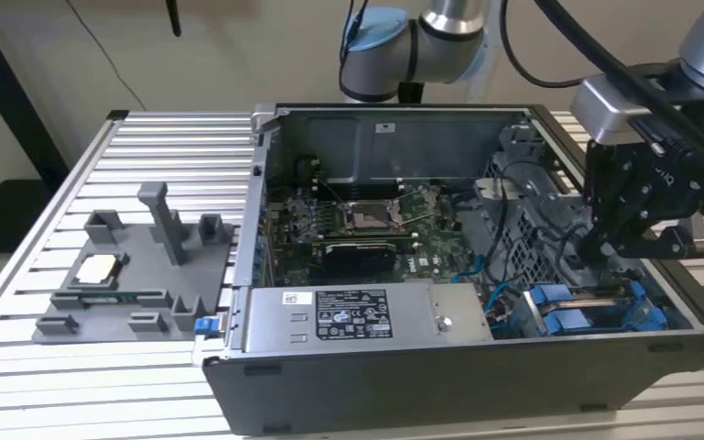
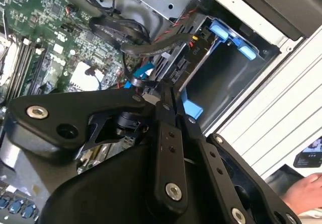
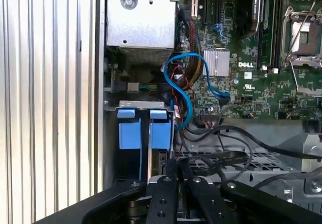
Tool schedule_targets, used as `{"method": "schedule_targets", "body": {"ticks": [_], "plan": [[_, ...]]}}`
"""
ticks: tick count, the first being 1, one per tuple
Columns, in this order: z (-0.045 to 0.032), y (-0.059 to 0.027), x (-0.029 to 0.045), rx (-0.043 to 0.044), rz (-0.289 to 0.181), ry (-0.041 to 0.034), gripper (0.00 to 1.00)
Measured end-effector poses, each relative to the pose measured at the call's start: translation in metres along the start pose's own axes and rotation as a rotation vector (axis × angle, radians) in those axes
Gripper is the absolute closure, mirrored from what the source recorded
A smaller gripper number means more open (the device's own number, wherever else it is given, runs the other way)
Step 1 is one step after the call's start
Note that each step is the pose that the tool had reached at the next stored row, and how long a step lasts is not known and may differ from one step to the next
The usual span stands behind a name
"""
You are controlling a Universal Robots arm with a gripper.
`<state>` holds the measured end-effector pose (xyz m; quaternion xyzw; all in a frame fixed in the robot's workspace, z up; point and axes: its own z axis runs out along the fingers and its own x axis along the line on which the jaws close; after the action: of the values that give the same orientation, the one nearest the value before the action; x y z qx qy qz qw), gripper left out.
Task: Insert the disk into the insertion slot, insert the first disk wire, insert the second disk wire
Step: 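Insert the second disk wire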
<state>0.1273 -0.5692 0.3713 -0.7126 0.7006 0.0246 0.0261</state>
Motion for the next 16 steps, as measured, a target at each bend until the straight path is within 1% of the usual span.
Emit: {"method": "schedule_targets", "body": {"ticks": [2, 3, 4, 5, 6, 7, 8, 9, 10, 11, 12, 13, 14, 15, 16], "plan": [[0.0015, -0.0006, 0.0029, 0.0018, -0.001, 0.0011, 0.84], [0.002, -0.0007, 0.005, 0.0018, -0.002, 0.0043, 0.84], [0.0024, -0.0007, 0.006, 0.0025, -0.002, 0.0098, 0.84], [0.003, -0.0007, 0.006, 0.0027, 0.001, 0.0136, 0.84], [0.003, -0.0007, 0.006, 0.0029, 0.002, 0.0137, 0.84], [0.0029, -0.0007, 0.0061, 0.0029, 0.003, 0.0118, 0.84], [0.003, -0.0007, 0.006, 0.0032, 0.003, 0.0036, 0.84], [0.0028, -0.0007, 0.006, 0.0033, 0.003, -0.0076, 0.84], [0.0022, -0.0007, 0.0062, 0.0035, 0.003, -0.0208, 0.84], [0.0017, -0.0007, 0.0065, 0.0037, 0.003, -0.0325, 0.82], [0.0014, -0.0006, 0.0076, 0.0038, 0.003, -0.042, 0.82], [0.0014, -0.0006, 0.0092, 0.0039, 0.003, -0.0474, 0.76], [0.0018, -0.0006, 0.0105, 0.0065, 0.003, -0.0527, 0.76], [0.0021, -0.0006, 0.0112, 0.0102, 0.002, -0.0612, 0.76], [0.0022, -0.0007, 0.0115, 0.0137, 0.002, -0.0777, 0.76]]}}
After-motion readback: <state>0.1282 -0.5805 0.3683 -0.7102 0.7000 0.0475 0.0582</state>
